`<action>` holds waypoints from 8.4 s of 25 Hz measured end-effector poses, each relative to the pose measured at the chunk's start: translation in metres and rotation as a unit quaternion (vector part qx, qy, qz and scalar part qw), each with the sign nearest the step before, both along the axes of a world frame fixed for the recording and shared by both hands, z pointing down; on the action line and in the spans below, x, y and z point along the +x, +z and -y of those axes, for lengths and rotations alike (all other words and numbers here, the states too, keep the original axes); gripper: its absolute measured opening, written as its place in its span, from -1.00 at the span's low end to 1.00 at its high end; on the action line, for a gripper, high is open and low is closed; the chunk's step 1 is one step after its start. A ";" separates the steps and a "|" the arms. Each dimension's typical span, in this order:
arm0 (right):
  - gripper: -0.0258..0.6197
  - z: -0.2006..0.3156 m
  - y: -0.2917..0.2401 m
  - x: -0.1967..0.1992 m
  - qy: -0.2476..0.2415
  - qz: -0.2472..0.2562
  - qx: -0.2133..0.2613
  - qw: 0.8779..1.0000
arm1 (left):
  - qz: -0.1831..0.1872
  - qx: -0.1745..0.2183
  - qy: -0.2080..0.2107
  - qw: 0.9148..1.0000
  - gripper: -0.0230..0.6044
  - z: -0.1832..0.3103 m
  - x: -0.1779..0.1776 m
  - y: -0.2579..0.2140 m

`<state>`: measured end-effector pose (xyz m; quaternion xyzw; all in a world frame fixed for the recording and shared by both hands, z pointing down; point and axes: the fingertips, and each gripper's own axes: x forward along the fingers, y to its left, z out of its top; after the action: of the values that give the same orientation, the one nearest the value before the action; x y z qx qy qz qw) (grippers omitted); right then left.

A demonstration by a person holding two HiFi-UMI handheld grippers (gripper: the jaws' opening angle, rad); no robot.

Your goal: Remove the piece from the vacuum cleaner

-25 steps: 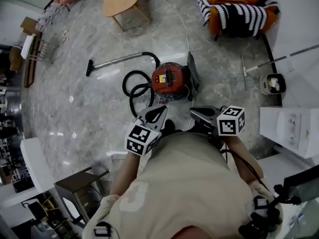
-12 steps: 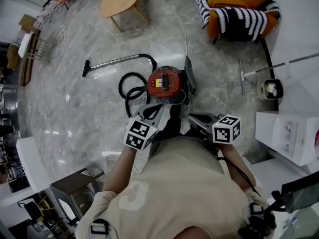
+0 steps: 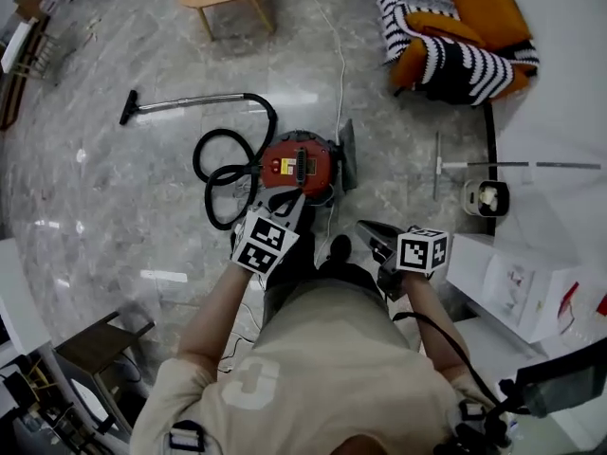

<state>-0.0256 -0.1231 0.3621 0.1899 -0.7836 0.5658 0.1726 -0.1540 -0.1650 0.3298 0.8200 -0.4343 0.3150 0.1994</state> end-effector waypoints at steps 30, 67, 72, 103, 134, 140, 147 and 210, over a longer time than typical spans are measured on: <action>-0.57 0.175 0.321 -0.021 -0.019 -0.316 0.027 0.948 | -0.023 -0.105 0.012 0.994 -0.91 0.030 -0.053 0.235; -0.78 0.205 0.445 -0.007 -0.089 -0.383 0.029 0.919 | -0.051 -0.156 0.007 0.986 -0.92 0.007 -0.021 0.310; -0.78 0.204 0.449 -0.005 -0.084 -0.373 0.035 0.924 | -0.047 -0.164 0.014 0.985 -0.92 0.004 -0.014 0.314; -0.77 0.198 0.458 0.008 -0.157 -0.331 0.141 0.920 | -0.044 -0.171 0.027 0.984 -0.92 -0.001 -0.009 0.320; -0.83 0.196 0.459 0.021 -0.225 -0.377 0.206 0.875 | -0.029 -0.170 0.029 0.985 -0.91 -0.002 -0.020 0.322; -0.83 0.201 0.463 0.024 -0.195 -0.369 0.174 0.892 | -0.025 -0.169 0.027 0.985 -0.92 -0.005 -0.019 0.323; -0.83 0.203 0.466 0.029 -0.182 -0.376 0.157 0.895 | -0.031 -0.167 0.025 0.985 -0.92 -0.009 -0.013 0.323; -0.84 0.146 0.428 0.211 0.223 -0.289 -0.038 0.930 | -0.041 -0.164 0.147 0.974 -0.92 -0.007 0.091 0.323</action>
<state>0.1852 -0.2692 0.7905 0.5080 -0.6153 0.5399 0.2681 -0.0630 -0.1577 0.6532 0.8433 -0.2424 0.3739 0.3006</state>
